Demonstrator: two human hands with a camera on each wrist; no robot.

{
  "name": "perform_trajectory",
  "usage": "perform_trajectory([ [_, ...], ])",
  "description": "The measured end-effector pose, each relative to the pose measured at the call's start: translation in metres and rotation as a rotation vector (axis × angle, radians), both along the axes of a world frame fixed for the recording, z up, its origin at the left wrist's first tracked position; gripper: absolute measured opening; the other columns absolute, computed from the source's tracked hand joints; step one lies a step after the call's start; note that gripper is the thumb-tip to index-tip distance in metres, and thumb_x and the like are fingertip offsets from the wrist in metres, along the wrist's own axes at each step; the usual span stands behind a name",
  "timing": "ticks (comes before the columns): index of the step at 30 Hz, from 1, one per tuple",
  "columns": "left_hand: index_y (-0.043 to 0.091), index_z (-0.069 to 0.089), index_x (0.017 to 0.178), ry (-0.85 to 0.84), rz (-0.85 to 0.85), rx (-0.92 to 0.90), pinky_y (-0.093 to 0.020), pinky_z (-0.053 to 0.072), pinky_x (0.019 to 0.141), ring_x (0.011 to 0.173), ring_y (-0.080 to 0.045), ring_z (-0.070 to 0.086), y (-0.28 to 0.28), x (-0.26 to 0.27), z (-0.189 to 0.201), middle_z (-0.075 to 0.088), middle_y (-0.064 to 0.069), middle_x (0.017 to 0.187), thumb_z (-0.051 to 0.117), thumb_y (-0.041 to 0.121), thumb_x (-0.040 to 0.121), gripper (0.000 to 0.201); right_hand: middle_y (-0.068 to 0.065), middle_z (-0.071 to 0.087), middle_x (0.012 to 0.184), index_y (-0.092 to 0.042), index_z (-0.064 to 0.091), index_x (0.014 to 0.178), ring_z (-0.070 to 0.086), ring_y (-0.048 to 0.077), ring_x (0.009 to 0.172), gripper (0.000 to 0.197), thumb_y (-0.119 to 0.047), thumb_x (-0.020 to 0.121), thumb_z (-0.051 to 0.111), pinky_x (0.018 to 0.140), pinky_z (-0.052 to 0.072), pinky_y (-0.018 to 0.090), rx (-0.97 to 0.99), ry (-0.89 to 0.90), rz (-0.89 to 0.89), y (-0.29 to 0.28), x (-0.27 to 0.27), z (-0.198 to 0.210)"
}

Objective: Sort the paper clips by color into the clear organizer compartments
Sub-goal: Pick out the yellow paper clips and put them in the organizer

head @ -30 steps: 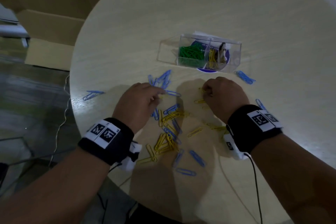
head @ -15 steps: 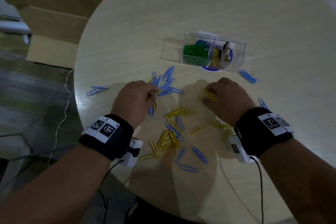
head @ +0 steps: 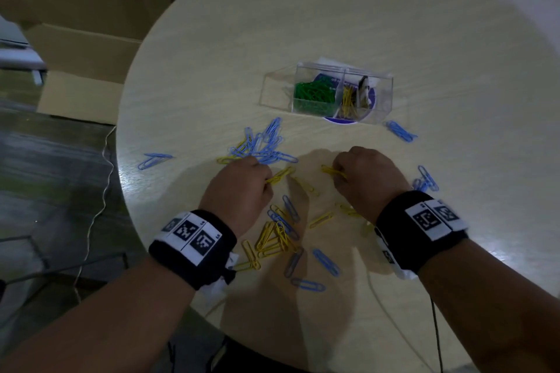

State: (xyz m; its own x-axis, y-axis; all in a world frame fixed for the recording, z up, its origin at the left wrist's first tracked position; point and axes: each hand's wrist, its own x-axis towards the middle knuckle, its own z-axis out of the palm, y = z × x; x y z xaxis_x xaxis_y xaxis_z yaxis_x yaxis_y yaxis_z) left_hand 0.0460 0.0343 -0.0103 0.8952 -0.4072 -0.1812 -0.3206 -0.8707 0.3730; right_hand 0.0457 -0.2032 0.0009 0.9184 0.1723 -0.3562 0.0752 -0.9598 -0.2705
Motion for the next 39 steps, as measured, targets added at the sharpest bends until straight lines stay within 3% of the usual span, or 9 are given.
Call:
perform_trajectory([
  [6, 0.010, 0.060, 0.075, -0.021, -0.126, 0.211, -0.041, 0.051, 0.053, 0.074, -0.035, 0.060, -0.009, 0.006, 0.008, 0.058, -0.011, 0.081, 0.066, 0.016, 0.070, 0.011, 0.013, 0.055, 0.100, -0.011, 0.060, 0.097, 0.053, 0.034, 0.092, 0.021, -0.024, 0.080, 0.061, 0.075, 0.043, 0.036, 0.039, 0.076, -0.045, 0.005, 0.003, 0.000],
  [11, 0.016, 0.056, 0.080, -0.007, -0.171, 0.176, -0.039, 0.048, 0.060, 0.077, -0.033, 0.060, -0.006, 0.009, 0.011, 0.057, -0.007, 0.082, 0.067, 0.018, 0.070, 0.015, 0.014, 0.054, 0.100, -0.011, 0.056, 0.096, 0.053, 0.035, 0.092, 0.019, -0.020, 0.080, 0.060, 0.071, 0.035, 0.034, 0.092, 0.067, -0.030, 0.004, -0.003, 0.000],
  [16, 0.019, 0.064, 0.097, 0.106, -0.037, -0.026, -0.036, 0.050, 0.072, 0.086, -0.029, 0.062, -0.005, 0.005, 0.012, 0.066, -0.004, 0.091, 0.071, 0.014, 0.071, 0.027, 0.010, 0.061, 0.108, -0.019, 0.060, 0.111, 0.055, 0.032, 0.101, 0.028, -0.022, 0.083, 0.057, 0.083, 0.043, 0.035, 0.113, 0.046, -0.084, 0.001, -0.004, -0.001],
  [21, 0.018, 0.060, 0.081, 0.175, -0.008, 0.064, -0.039, 0.048, 0.071, 0.082, -0.031, 0.058, -0.011, 0.008, 0.008, 0.050, -0.002, 0.088, 0.070, 0.021, 0.067, 0.018, 0.010, 0.056, 0.106, -0.019, 0.063, 0.110, 0.055, 0.032, 0.098, 0.025, -0.020, 0.087, 0.052, 0.080, 0.044, 0.035, 0.146, 0.026, -0.069, -0.004, -0.007, -0.002],
  [25, 0.015, 0.054, 0.072, 0.062, -0.147, 0.229, -0.037, 0.049, 0.055, 0.066, -0.033, 0.061, -0.019, 0.005, 0.013, 0.056, -0.009, 0.074, 0.075, 0.017, 0.059, 0.025, 0.006, 0.060, 0.099, -0.019, 0.066, 0.105, 0.057, 0.028, 0.092, 0.021, -0.019, 0.086, 0.055, 0.076, 0.043, 0.032, 0.218, -0.053, -0.146, -0.019, -0.006, 0.005],
  [28, 0.018, 0.055, 0.072, -0.016, -0.125, 0.282, -0.033, 0.046, 0.046, 0.060, -0.030, 0.061, -0.018, 0.001, 0.016, 0.058, -0.006, 0.069, 0.073, 0.024, 0.061, 0.023, 0.004, 0.071, 0.087, -0.020, 0.071, 0.093, 0.065, 0.025, 0.083, 0.015, -0.019, 0.080, 0.064, 0.074, 0.050, 0.032, 0.304, -0.200, -0.294, -0.034, 0.005, 0.022],
  [32, 0.023, 0.059, 0.079, 0.005, 0.057, 0.052, -0.032, 0.041, 0.054, 0.071, -0.027, 0.063, -0.017, 0.004, 0.027, 0.060, 0.001, 0.076, 0.059, 0.030, 0.077, 0.008, -0.003, 0.069, 0.073, -0.020, 0.072, 0.088, 0.063, 0.015, 0.070, 0.012, -0.019, 0.076, 0.072, 0.063, 0.044, 0.017, 0.448, -0.316, -0.535, -0.046, 0.039, 0.046],
  [35, 0.024, 0.067, 0.085, 0.168, 0.289, -0.232, -0.033, 0.050, 0.066, 0.076, -0.018, 0.065, -0.025, 0.017, 0.039, 0.068, 0.004, 0.078, 0.069, 0.020, 0.079, 0.008, -0.002, 0.069, 0.073, -0.018, 0.071, 0.087, 0.066, 0.019, 0.069, 0.013, -0.017, 0.074, 0.069, 0.067, 0.054, 0.031, 0.470, -0.323, -0.584, -0.045, 0.071, 0.050],
  [39, 0.024, 0.068, 0.080, 0.268, 0.422, -0.466, -0.042, 0.058, 0.070, 0.070, -0.015, 0.069, -0.043, 0.039, 0.047, 0.069, 0.003, 0.073, 0.066, 0.014, 0.082, 0.010, 0.008, 0.072, 0.095, -0.009, 0.071, 0.097, 0.065, 0.026, 0.089, 0.021, -0.022, 0.082, 0.063, 0.081, 0.052, 0.033, 0.374, -0.264, -0.507, -0.037, 0.095, 0.042],
])
